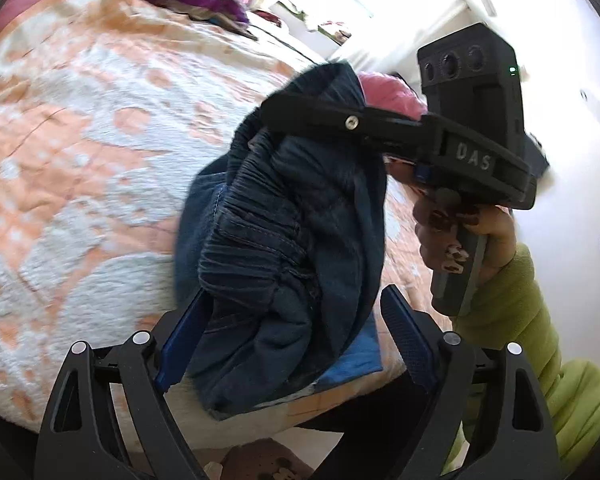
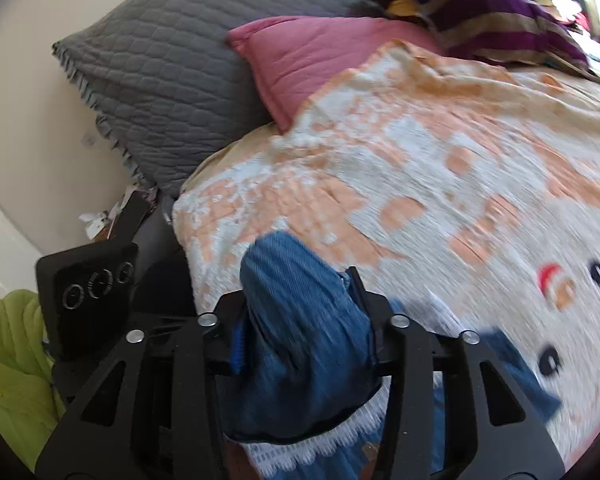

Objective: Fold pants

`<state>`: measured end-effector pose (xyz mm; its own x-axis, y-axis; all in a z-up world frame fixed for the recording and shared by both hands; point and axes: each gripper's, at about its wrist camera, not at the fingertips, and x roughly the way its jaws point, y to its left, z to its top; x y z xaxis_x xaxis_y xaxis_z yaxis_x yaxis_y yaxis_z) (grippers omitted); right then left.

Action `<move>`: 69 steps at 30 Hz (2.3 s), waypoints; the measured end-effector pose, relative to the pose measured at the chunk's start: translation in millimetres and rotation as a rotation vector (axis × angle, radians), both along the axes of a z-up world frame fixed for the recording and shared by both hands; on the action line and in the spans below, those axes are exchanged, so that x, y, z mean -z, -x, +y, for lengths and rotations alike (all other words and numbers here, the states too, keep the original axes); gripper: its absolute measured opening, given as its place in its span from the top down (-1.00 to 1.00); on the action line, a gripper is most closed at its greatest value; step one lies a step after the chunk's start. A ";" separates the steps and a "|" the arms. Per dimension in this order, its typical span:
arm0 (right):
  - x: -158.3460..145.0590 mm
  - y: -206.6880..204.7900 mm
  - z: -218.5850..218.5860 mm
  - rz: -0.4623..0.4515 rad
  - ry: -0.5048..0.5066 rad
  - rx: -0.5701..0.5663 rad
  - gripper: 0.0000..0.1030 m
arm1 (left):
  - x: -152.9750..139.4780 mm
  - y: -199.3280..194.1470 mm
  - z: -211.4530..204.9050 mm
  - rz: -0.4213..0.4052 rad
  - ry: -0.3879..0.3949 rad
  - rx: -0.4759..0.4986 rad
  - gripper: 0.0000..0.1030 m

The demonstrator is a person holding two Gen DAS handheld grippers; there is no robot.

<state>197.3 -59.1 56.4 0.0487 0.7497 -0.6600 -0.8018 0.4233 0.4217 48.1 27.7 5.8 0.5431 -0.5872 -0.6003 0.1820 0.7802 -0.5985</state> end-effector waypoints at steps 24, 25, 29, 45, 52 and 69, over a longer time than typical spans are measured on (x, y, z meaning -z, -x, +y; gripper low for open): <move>69.9 33.0 -116.4 -0.036 0.266 0.284 -0.16 | 15.7 17.7 -64.1 -0.008 -0.153 0.218 -0.63; 65.4 36.0 -119.2 -0.043 0.252 0.283 -0.16 | 8.1 20.4 -57.3 -0.030 -0.154 0.203 -0.63; 29.3 44.6 -128.4 -0.108 0.174 0.292 -0.17 | -18.8 26.0 -35.0 -0.127 -0.235 0.116 -0.59; 69.4 5.4 -24.3 -0.112 0.489 0.107 0.90 | 30.9 25.3 -62.3 -0.029 -0.338 0.202 0.34; 86.7 -8.6 -7.0 -0.213 0.603 0.146 0.90 | 28.8 24.4 -56.9 -0.023 -0.318 0.191 0.34; 1.1 62.4 -79.2 -0.242 0.237 0.276 0.22 | -0.8 39.9 -48.5 -0.063 -0.307 0.179 -0.29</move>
